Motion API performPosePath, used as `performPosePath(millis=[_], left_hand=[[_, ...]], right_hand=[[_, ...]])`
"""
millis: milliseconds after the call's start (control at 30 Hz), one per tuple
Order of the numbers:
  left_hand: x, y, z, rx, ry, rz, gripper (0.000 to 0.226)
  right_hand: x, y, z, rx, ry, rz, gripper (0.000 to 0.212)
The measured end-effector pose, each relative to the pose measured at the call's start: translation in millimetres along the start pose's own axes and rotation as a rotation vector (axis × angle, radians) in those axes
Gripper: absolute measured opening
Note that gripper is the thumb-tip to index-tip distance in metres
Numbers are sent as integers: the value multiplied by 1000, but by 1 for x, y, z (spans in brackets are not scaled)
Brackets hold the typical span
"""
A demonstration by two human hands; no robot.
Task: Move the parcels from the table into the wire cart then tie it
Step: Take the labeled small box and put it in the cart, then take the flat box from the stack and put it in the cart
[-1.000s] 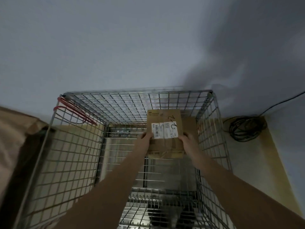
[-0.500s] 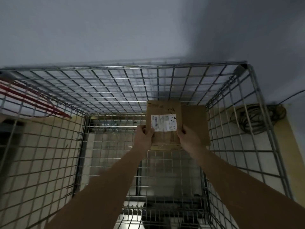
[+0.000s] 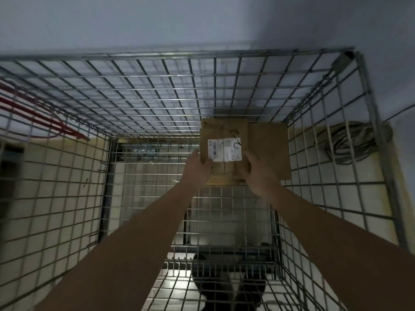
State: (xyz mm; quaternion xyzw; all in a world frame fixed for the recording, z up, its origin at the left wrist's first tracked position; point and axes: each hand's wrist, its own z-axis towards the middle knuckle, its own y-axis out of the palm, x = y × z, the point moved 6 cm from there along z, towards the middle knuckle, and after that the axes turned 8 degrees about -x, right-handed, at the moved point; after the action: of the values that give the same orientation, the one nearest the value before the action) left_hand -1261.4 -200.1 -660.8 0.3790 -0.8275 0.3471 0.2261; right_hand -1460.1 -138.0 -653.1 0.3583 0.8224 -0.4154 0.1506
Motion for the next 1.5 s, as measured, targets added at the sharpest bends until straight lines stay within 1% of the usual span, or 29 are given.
performPosePath(millis=[100,200,233,300,367,500,567,667,767,900,1000,1067,1100,1133,1200,1233,1367,1500], left_hand=[[36,-31,-40,-28,64,169,41],[104,-78,-91,-20,195,380,31],[130,-97,-110,-6,219,437,34],[182,-137,-151,33,265,562,43],[228,-182,-197,81,291,672,48],[291,-276,-310,208,244,832,54],[305,-324,-379,322,197,876,55],[309,-383,-486,507,108,948,55],[290,-424,-592,616,-2,935,56],[250,-463,-732,772,-132,818,56],[204,-475,-836,876,-191,770,43],[171,-478,-894,943,-175,726,35],[153,-478,-920,964,-175,688,34],[133,-479,-944,982,-219,667,36],[96,-482,-986,1016,-364,658,45],[78,-485,-1004,1030,-408,657,48],[19,-501,-1057,1053,-449,610,53],[-22,-521,-1080,1049,-459,598,54]], right_hand=[[-30,-38,-31,-24,-20,-74,55],[-95,-95,-67,-50,-70,-100,40],[-123,-116,-80,-60,-100,-97,39],[-185,-158,-104,-97,-142,-165,43],[-249,-199,-130,-133,-183,-325,53],[-376,-266,-209,-187,-378,-584,59],[-436,-287,-260,-162,-455,-702,58],[-521,-291,-341,-152,-579,-827,61],[-595,-264,-432,-165,-723,-926,63],[-669,-204,-548,-172,-926,-1015,62],[-704,-144,-632,-190,-1103,-1055,56],[-720,-104,-682,-188,-1213,-1087,53],[-726,-84,-705,-190,-1255,-1105,52],[-731,-64,-726,-195,-1290,-1118,51],[-740,-30,-761,-209,-1333,-1135,49],[-744,-15,-776,-216,-1345,-1137,47],[-761,39,-818,-242,-1373,-1106,43],[-776,78,-836,-246,-1345,-1086,40]])
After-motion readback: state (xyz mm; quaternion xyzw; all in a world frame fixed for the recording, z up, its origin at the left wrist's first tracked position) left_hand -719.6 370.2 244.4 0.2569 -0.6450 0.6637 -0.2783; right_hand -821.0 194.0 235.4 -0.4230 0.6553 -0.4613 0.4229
